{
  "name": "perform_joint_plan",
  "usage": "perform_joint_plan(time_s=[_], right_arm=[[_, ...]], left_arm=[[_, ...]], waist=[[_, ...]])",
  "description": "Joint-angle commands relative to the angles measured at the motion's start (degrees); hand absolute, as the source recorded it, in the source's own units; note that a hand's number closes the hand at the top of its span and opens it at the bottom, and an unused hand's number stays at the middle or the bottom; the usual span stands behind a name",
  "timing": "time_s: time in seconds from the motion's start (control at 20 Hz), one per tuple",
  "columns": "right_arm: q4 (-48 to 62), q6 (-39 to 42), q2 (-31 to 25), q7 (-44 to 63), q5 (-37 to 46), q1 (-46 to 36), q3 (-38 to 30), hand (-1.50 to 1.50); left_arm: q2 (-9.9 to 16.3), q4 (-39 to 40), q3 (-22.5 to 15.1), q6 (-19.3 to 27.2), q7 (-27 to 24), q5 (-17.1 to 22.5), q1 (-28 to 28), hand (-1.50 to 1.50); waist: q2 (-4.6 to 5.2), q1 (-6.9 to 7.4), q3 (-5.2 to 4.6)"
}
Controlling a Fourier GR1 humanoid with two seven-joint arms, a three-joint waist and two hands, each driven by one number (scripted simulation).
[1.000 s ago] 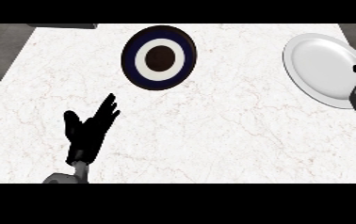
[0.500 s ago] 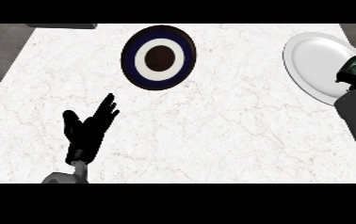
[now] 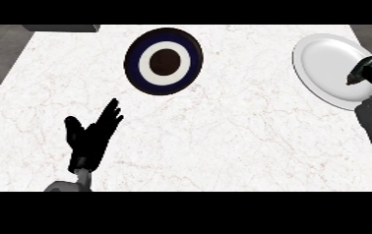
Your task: Pick the eggplant from the plate and place it in the plate
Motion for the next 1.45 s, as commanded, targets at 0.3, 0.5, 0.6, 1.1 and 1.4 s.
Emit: perform_joint_plan(time_s=[0.3, 0.5, 0.6, 1.1, 1.4], right_arm=[[-27.0, -4.8, 7.8, -5.1, -10.6, 14.6, 6.2, -1.50], [-34.3, -4.8, 8.8, -7.3, -14.3, 20.4, 11.5, -1.50], [-38.3, -4.8, 11.9, -8.8, -13.5, 23.8, 12.6, -1.50], [-41.1, 0.6, 24.1, -9.7, -2.1, 30.5, 7.4, -1.50], [-44.6, 5.0, 28.8, -9.0, 5.1, 30.5, 1.8, -1.50]], left_arm=[[-1.7, -2.1, -1.2, 3.0, 3.8, -2.2, 2.2, 0.00], [-1.2, -2.1, -0.3, 1.7, 1.2, -2.2, 4.7, 0.00], [0.5, 3.1, 3.0, -1.7, -0.5, -0.4, 0.3, 0.00], [-0.7, -2.7, 3.0, -1.2, 0.8, -2.2, 4.4, 0.00], [-6.0, 1.6, 1.4, 1.9, 1.8, -5.6, -0.1, 0.00]], waist=[[-0.97, -1.90, -0.35], [-0.89, -1.55, -0.37], [-0.91, -2.09, -0.44], [-1.05, -2.06, -0.54], [-0.98, -2.08, -0.51]])
